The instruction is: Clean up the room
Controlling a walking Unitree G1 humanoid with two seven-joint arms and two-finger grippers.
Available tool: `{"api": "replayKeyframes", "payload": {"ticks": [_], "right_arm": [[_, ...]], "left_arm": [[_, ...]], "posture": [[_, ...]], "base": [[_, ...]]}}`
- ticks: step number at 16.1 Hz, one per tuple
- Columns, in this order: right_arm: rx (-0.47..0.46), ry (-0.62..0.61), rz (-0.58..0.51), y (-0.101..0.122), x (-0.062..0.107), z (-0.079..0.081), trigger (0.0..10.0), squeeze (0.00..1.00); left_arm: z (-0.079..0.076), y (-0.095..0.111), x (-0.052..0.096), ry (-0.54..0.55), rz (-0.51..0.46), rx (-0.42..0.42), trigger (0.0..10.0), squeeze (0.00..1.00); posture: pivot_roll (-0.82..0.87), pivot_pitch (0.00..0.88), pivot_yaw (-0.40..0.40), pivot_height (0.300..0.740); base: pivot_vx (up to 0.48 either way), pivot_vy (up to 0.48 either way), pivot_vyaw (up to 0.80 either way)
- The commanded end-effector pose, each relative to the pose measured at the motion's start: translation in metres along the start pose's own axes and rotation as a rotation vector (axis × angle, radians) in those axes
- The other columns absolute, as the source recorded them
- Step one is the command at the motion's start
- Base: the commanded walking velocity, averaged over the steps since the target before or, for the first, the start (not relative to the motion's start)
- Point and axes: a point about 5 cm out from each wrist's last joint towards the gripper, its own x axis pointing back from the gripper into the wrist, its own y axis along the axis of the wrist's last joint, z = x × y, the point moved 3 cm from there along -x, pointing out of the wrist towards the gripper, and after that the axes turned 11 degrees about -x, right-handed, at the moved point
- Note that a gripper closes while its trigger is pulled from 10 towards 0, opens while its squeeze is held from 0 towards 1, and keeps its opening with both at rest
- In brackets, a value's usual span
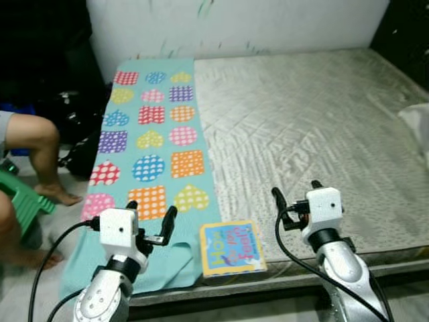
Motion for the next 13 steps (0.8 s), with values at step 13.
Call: {"api": "replayKeyframes", "payload": {"ticks": [13], "right_arm": [[-0.006, 0.017, -0.020, 0.0051, -0.0031, 0.0049, 10.0, 0.00]], "left_arm": [[0.0023, -0.0010, 0.0003, 0.010, 0.009, -0.013, 10.0, 0.00]], "posture": [[-0.06, 0.121, -0.003, 0.740]], "base": [[0.000, -0.044, 0.00]]}}
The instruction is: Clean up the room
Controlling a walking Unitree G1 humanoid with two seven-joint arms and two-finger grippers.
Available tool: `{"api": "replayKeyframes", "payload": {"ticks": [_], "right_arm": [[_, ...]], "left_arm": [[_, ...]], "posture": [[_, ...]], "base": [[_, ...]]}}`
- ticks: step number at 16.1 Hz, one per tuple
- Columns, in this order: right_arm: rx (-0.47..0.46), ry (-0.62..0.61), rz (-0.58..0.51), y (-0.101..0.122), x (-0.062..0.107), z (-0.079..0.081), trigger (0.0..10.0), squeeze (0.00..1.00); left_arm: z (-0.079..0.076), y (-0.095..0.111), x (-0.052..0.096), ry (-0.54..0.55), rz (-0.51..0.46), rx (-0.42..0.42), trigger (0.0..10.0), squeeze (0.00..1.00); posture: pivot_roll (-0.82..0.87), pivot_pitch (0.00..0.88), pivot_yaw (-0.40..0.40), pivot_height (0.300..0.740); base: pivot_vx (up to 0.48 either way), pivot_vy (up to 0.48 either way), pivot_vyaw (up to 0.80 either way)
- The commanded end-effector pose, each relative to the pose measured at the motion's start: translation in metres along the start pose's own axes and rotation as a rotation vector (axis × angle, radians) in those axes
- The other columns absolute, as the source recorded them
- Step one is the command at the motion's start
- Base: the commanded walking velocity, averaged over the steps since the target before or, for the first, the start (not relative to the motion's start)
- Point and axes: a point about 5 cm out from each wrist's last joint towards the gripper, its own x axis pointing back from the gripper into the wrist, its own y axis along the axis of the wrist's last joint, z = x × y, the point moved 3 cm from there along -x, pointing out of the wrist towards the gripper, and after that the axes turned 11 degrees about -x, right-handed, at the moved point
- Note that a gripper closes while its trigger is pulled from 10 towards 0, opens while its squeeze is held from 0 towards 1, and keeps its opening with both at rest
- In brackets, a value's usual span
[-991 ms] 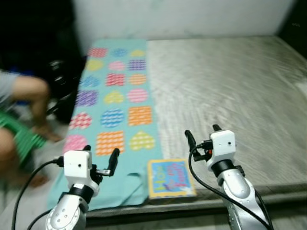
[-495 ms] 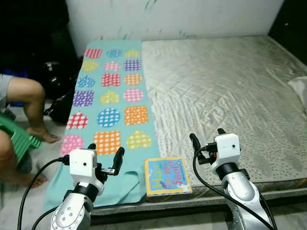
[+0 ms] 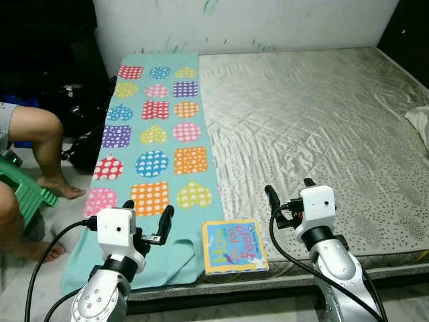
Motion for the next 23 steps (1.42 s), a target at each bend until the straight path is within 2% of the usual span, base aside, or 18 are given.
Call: {"api": "replayKeyframes", "payload": {"ticks": [1, 5, 8, 9, 10, 13, 15, 17, 20, 23], "right_arm": [[-0.001, 0.004, -0.010, 0.003, -0.001, 0.001, 10.0, 0.00], [-0.006, 0.001, -0.012, 0.002, -0.002, 0.001, 10.0, 0.00], [-0.016, -0.006, -0.019, 0.000, -0.006, 0.002, 10.0, 0.00], [-0.026, -0.015, -0.038, 0.001, -0.013, 0.003, 10.0, 0.00], [-0.030, -0.020, -0.044, 0.000, -0.016, 0.004, 10.0, 0.00], [-0.057, -0.062, -0.098, 0.007, -0.030, 0.002, 10.0, 0.00], [-0.069, -0.112, -0.130, 0.010, -0.039, -0.006, 10.0, 0.00], [-0.068, -0.127, -0.153, 0.014, -0.045, -0.009, 10.0, 0.00], [-0.058, -0.149, -0.166, 0.012, -0.044, -0.017, 10.0, 0.00], [-0.028, -0.115, -0.154, 0.009, -0.045, -0.019, 10.0, 0.00]], "left_arm": [[0.001, -0.002, 0.000, 0.003, 0.010, -0.008, 10.0, 0.00], [0.000, -0.002, -0.001, 0.002, 0.011, -0.008, 10.0, 0.00], [0.001, -0.008, -0.005, 0.014, 0.006, 0.000, 10.0, 0.00], [0.002, -0.012, -0.012, 0.026, 0.003, -0.005, 10.0, 0.00], [0.003, -0.015, -0.015, 0.030, 0.002, -0.008, 10.0, 0.00], [0.012, -0.015, -0.035, 0.049, -0.022, -0.025, 10.0, 0.00], [0.020, -0.014, -0.048, 0.052, -0.041, -0.044, 10.0, 0.00], [0.022, -0.013, -0.057, 0.038, -0.053, -0.063, 10.0, 0.00], [0.023, -0.016, -0.060, 0.030, -0.059, -0.072, 10.0, 0.00], [0.023, -0.018, -0.058, 0.066, -0.073, -0.055, 10.0, 0.00]], "posture": [[-0.06, 0.120, -0.002, 0.740], [-0.06, 0.117, -0.002, 0.740], [-0.07, 0.073, 0.005, 0.740], [-0.07, 0.009, 0.017, 0.740], [-0.07, 0.000, 0.022, 0.740], [-0.06, 0.000, 0.064, 0.740], [-0.07, 0.000, 0.092, 0.740], [-0.08, 0.000, 0.106, 0.740], [-0.09, 0.000, 0.111, 0.740], [-0.08, 0.000, 0.052, 0.740]], "base": [[0.000, -0.296, 0.00], [0.000, -0.299, 0.00], [0.000, -0.199, 0.00], [0.000, 0.000, 0.00], [0.000, 0.000, 0.00], [0.000, 0.000, 0.00], [0.000, 0.000, 0.00], [0.000, 0.000, 0.00], [0.000, 0.000, 0.00], [0.000, 0.000, 0.00]]}}
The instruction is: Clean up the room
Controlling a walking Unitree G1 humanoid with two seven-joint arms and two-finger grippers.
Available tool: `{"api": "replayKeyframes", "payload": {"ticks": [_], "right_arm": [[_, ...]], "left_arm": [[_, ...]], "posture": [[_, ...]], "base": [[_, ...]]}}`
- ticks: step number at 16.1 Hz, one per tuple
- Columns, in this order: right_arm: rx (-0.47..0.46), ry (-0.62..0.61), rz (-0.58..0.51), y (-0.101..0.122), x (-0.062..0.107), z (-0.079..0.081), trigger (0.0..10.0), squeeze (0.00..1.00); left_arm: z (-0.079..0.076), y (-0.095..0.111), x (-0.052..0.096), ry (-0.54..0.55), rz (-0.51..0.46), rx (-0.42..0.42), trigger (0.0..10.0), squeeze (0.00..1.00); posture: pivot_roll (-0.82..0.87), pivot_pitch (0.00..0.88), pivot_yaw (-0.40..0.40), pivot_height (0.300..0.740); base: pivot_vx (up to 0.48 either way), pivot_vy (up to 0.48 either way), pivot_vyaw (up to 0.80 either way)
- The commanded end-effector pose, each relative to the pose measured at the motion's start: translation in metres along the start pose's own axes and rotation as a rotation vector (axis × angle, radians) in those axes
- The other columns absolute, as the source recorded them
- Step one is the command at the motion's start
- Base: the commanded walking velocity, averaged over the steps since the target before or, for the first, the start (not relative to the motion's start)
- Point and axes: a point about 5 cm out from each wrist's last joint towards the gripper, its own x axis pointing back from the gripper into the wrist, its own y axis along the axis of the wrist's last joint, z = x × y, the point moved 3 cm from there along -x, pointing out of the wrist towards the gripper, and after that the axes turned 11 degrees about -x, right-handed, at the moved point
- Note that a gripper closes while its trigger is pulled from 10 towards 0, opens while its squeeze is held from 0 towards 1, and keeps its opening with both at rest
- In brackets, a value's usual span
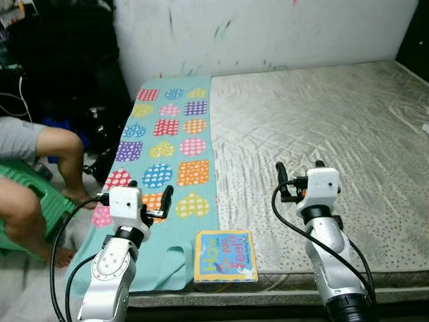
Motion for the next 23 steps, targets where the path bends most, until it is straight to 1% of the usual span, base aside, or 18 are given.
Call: {"api": "replayKeyframes", "payload": {"ticks": [1, 2, 3, 4, 5, 6, 7, 8, 10, 11, 13, 14, 16, 18, 19, 20, 23], "right_arm": [[0.007, 0.037, -0.017, 0.005, -0.004, 0.005, 10.0, 0.00], [0.012, 0.047, -0.015, 0.006, -0.005, 0.005, 10.0, 0.00], [0.027, 0.083, -0.006, 0.007, -0.007, 0.007, 10.0, 0.00], [0.043, 0.135, 0.007, 0.007, -0.010, 0.011, 10.0, 0.00], [0.046, 0.157, 0.011, 0.006, -0.012, 0.015, 10.0, 0.00], [0.046, 0.164, 0.011, 0.006, -0.013, 0.017, 10.0, 0.00], [0.034, 0.185, 0.014, 0.005, -0.016, 0.025, 10.0, 0.00], [0.022, 0.196, 0.016, 0.004, -0.018, 0.030, 10.0, 0.00], [0.003, 0.226, 0.006, 0.004, -0.023, 0.046, 10.0, 0.00], [-0.003, 0.230, 0.001, 0.006, -0.024, 0.049, 10.0, 0.00], [-0.009, 0.231, -0.004, 0.009, -0.025, 0.048, 10.0, 0.00], [-0.006, 0.228, -0.002, 0.007, -0.024, 0.045, 10.0, 0.00], [-0.005, 0.203, 0.015, 0.001, -0.017, 0.036, 10.0, 0.00], [-0.001, 0.191, 0.041, -0.009, -0.008, 0.032, 10.0, 0.00], [-0.010, 0.187, 0.040, -0.010, -0.005, 0.032, 10.0, 0.00], [-0.011, 0.189, 0.039, -0.010, -0.004, 0.033, 10.0, 0.00], [-0.020, 0.199, 0.032, -0.009, -0.007, 0.042, 10.0, 0.00]], "left_arm": [[0.005, -0.001, 0.003, 0.036, -0.003, -0.006, 10.0, 0.00], [0.006, -0.001, 0.003, 0.044, -0.006, -0.005, 10.0, 0.00], [0.008, 0.001, 0.004, 0.081, -0.015, 0.008, 10.0, 0.00], [0.012, 0.003, 0.008, 0.143, -0.025, 0.034, 10.0, 0.00], [0.014, 0.001, 0.012, 0.167, -0.026, 0.042, 10.0, 0.00], [0.015, 0.001, 0.014, 0.176, -0.026, 0.043, 10.0, 0.00], [0.015, -0.006, 0.021, 0.193, -0.012, 0.039, 10.0, 0.00], [0.016, -0.008, 0.024, 0.200, -0.006, 0.035, 10.0, 0.00], [0.022, -0.009, 0.026, 0.213, 0.003, 0.008, 10.0, 0.00], [0.024, -0.008, 0.027, 0.219, 0.002, -0.003, 10.0, 0.00], [0.025, -0.005, 0.029, 0.224, -0.005, 0.000, 10.0, 0.00], [0.024, -0.006, 0.032, 0.222, -0.003, 0.003, 10.0, 0.00], [0.026, -0.009, 0.036, 0.226, 0.010, 0.007, 10.0, 0.00], [0.024, -0.018, 0.037, 0.232, 0.034, 0.014, 10.0, 0.00], [0.023, -0.014, 0.034, 0.231, 0.024, 0.018, 10.0, 0.00], [0.022, -0.014, 0.034, 0.232, 0.022, 0.020, 10.0, 0.00], [0.017, -0.012, 0.025, 0.194, 0.005, 0.032, 10.0, 0.00]], "posture": [[-0.07, 0.000, 0.027, 0.740], [-0.07, 0.000, 0.017, 0.740], [-0.06, 0.000, -0.032, 0.740], [-0.04, 0.000, -0.068, 0.740], [-0.03, 0.000, -0.082, 0.740], [-0.03, 0.000, -0.082, 0.740], [0.01, 0.000, -0.101, 0.740], [0.02, 0.000, -0.101, 0.740], [0.04, 0.000, -0.101, 0.740], [0.04, 0.000, -0.102, 0.740], [0.04, 0.000, -0.104, 0.740], [0.03, 0.000, -0.101, 0.740], [0.02, 0.000, -0.104, 0.740], [0.01, 0.000, -0.099, 0.740], [0.02, 0.000, -0.096, 0.740], [0.02, 0.000, -0.092, 0.740], [-0.01, 0.000, -0.084, 0.740]], "base": [[0.000, 0.000, 0.00], [0.000, 0.000, 0.00], [0.000, 0.000, 0.00], [0.000, 0.000, 0.00], [0.000, 0.000, 0.00], [0.000, 0.000, 0.00], [0.000, 0.000, 0.00], [0.000, 0.000, 0.00], [0.000, 0.000, 0.00], [0.000, 0.000, 0.00], [0.000, 0.000, 0.00], [0.000, 0.000, 0.00], [0.000, 0.000, 0.00], [0.000, 0.000, 0.00], [0.000, 0.000, 0.00], [0.000, 0.000, 0.00], [0.000, 0.000, 0.00]]}}
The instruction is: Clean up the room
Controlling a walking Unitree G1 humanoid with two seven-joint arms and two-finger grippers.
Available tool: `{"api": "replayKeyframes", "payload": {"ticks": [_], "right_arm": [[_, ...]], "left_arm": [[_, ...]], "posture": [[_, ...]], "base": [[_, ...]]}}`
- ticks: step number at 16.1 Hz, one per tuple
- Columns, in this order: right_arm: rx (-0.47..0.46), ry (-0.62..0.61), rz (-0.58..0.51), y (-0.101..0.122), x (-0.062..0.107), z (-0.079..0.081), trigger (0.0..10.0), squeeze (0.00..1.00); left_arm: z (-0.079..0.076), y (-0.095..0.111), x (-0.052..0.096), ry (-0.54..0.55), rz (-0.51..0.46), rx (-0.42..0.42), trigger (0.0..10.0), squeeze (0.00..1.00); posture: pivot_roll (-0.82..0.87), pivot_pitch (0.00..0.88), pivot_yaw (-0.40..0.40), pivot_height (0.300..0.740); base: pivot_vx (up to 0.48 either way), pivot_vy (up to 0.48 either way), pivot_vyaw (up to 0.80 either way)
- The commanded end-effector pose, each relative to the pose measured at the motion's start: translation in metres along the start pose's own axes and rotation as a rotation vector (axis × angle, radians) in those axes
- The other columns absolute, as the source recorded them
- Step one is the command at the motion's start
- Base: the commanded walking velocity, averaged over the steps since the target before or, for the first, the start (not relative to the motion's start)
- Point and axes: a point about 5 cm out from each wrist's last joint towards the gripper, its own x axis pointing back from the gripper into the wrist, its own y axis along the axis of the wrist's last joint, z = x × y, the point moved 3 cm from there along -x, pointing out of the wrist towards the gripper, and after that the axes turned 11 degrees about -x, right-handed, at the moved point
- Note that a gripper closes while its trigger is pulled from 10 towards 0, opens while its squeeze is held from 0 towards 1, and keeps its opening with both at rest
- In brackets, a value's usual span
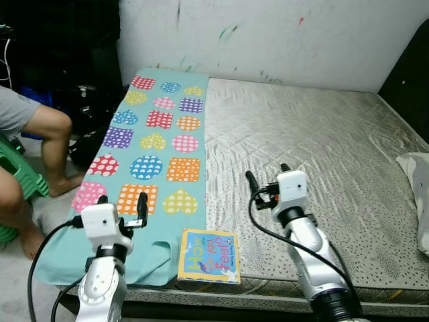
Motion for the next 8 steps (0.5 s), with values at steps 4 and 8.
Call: {"api": "replayKeyframes", "payload": {"ticks": [4, 8], "right_arm": [[0.014, -0.045, -0.050, 0.013, 0.000, -0.013, 10.0, 0.00], [0.025, -0.024, -0.056, 0.014, -0.002, -0.006, 10.0, 0.00]], "left_arm": [[-0.017, 0.001, -0.008, -0.065, -0.004, 0.018, 10.0, 0.00], [-0.017, -0.005, -0.005, -0.061, 0.015, 0.026, 10.0, 0.00]], "posture": [[-0.02, 0.000, -0.058, 0.740], [-0.04, 0.000, -0.040, 0.740]], "base": [[0.000, 0.000, 0.00], [0.000, 0.000, 0.00]]}}
